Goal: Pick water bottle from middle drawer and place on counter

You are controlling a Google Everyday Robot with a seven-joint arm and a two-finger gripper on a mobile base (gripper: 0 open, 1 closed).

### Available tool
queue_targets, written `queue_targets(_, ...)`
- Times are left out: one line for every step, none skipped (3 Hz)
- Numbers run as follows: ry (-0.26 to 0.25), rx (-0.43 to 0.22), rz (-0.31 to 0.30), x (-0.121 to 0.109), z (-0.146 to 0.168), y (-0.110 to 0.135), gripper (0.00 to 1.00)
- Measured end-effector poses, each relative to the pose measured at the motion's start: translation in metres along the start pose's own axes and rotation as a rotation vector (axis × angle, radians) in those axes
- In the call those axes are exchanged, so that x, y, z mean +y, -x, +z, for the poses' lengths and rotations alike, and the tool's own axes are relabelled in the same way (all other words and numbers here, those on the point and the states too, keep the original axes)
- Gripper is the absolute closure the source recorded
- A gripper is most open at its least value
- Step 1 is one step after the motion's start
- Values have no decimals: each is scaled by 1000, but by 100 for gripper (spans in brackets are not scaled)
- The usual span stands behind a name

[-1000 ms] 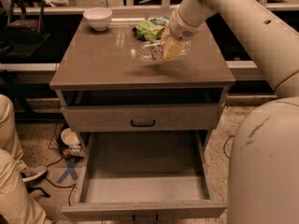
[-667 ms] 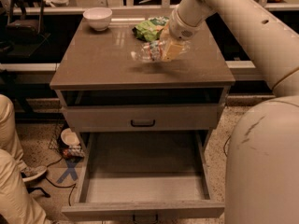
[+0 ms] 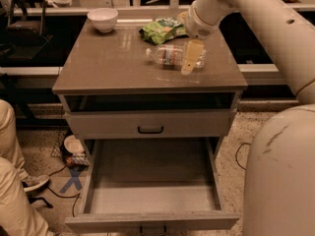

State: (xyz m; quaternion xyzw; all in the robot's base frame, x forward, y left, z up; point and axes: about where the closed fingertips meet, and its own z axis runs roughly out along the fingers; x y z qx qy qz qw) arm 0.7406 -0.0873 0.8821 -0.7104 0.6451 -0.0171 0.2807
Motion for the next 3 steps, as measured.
queue_targets(-44, 17, 30, -2, -23, -20, 0)
queue_targets(-95, 54, 79, 0, -50, -50, 0)
queue_targets(-160, 92, 158, 12, -83, -91, 0)
